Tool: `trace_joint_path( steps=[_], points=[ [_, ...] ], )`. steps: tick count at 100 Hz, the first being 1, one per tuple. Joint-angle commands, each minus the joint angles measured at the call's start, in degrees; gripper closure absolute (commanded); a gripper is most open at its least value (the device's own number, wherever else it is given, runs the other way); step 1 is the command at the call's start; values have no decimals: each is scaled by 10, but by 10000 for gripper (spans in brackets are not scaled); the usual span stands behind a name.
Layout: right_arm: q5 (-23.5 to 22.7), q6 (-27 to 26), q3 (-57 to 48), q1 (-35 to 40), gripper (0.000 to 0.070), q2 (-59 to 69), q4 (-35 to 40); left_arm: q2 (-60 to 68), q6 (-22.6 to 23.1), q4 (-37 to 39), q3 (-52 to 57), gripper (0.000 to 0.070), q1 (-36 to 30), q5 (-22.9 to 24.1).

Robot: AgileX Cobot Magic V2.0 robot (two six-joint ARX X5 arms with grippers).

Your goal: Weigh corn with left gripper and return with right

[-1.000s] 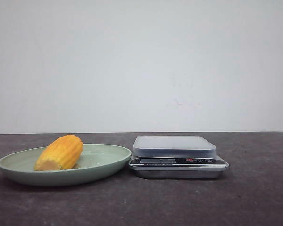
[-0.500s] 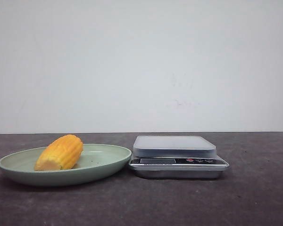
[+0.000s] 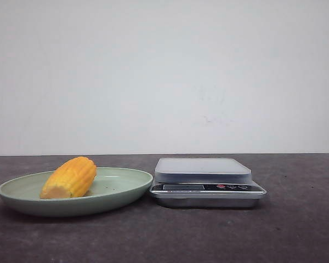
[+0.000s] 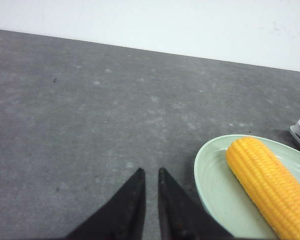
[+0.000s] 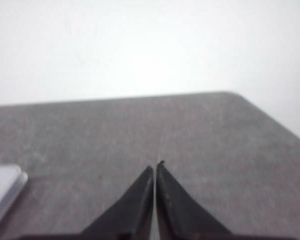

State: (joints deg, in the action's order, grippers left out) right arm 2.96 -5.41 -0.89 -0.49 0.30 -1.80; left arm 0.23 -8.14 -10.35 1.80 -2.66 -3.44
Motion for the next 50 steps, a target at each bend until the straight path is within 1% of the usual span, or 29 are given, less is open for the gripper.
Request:
trace_joint_path(
  steps=[1, 8, 17, 27, 32, 43, 50],
  points=[
    [-2, -15, 1, -1, 697, -1, -26, 0, 0, -3, -10, 700, -1, -7],
    [-2, -32, 1, -1, 698, -1, -47, 0, -9, -2, -10, 700, -1, -8],
    [-11, -85, 1, -1, 698, -1, -73, 0, -52, -2, -10, 700, -1, -11],
    [-52, -158, 1, -1, 698, -1, -104, 0, -115, -5, -5, 700, -1, -11],
    [-79, -182, 1, -1, 698, -1, -119, 0, -144, -5, -3, 700, -1, -17],
    [-125, -201, 1, -1, 698, -1, -166, 0, -183, -5, 3, 700, -1, -34],
    [-153, -208, 1, -1, 698, -1, -203, 0, -188, -5, 8, 700, -1, -61]
  ],
)
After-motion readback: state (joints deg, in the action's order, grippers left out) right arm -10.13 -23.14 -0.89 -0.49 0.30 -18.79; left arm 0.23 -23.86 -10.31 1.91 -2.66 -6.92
